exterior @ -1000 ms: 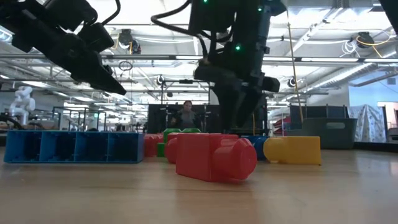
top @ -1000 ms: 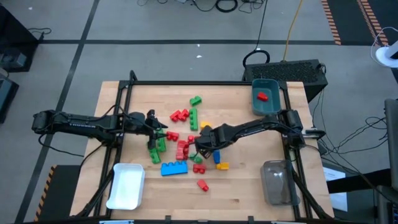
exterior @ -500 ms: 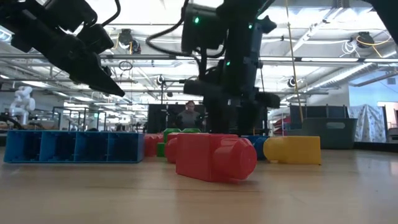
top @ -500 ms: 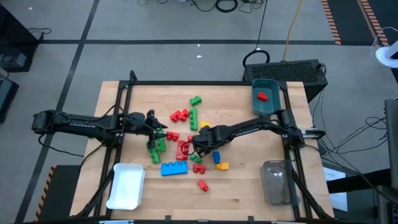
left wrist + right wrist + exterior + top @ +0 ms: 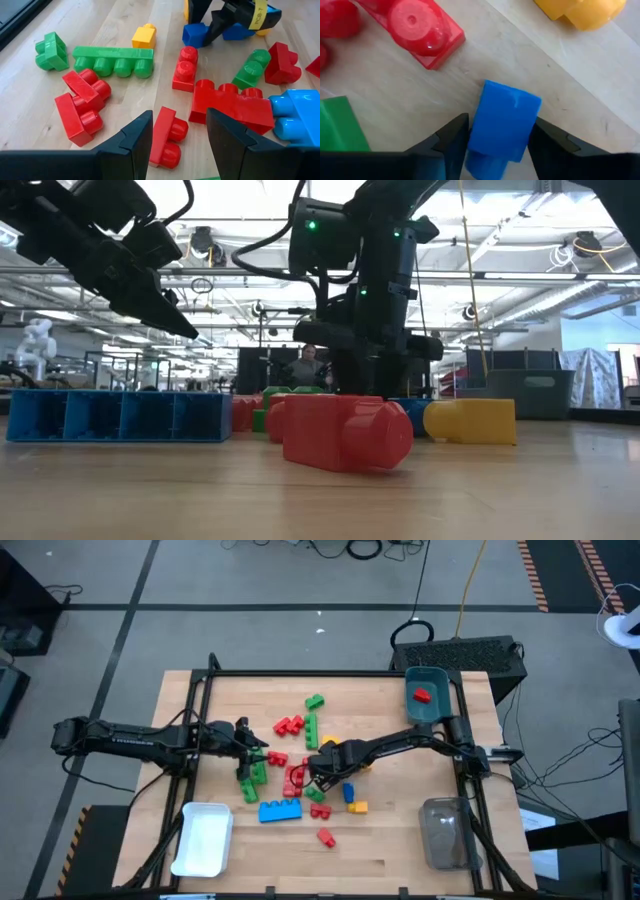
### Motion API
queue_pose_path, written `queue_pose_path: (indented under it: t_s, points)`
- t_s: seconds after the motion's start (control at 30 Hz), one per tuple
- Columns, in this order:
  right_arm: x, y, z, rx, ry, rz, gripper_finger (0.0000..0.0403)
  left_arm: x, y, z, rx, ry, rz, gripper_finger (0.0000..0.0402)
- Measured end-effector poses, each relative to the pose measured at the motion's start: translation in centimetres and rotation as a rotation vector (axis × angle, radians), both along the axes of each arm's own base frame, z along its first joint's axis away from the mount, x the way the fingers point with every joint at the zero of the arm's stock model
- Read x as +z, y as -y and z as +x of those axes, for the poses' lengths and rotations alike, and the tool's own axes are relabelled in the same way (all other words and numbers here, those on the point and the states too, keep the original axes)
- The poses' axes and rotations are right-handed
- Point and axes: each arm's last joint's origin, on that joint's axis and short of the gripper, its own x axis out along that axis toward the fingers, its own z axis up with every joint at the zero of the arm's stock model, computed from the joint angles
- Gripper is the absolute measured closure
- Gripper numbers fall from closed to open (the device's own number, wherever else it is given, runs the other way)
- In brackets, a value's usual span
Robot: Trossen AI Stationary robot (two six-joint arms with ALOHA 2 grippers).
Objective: Sort blocks by size
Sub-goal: Put the one stud blue game piece into the blue bin
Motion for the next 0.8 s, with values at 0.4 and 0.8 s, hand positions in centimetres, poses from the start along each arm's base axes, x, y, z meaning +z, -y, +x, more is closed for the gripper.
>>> queue_pose_path:
  t_s: [0.4, 0.8]
  points:
    - [0.9, 0.8, -0.3, 0.033, -0.008, -0.006, 0.0268, 0.0, 0.0, 0.0, 0.002, -0.001, 0.001, 0.0235]
    - [5.5, 3.1, -3.0, 0.002, -0.063, -0.115, 0.0269, 0.0, 0.0, 0.0, 0.002, -0.001, 0.001, 0.0235]
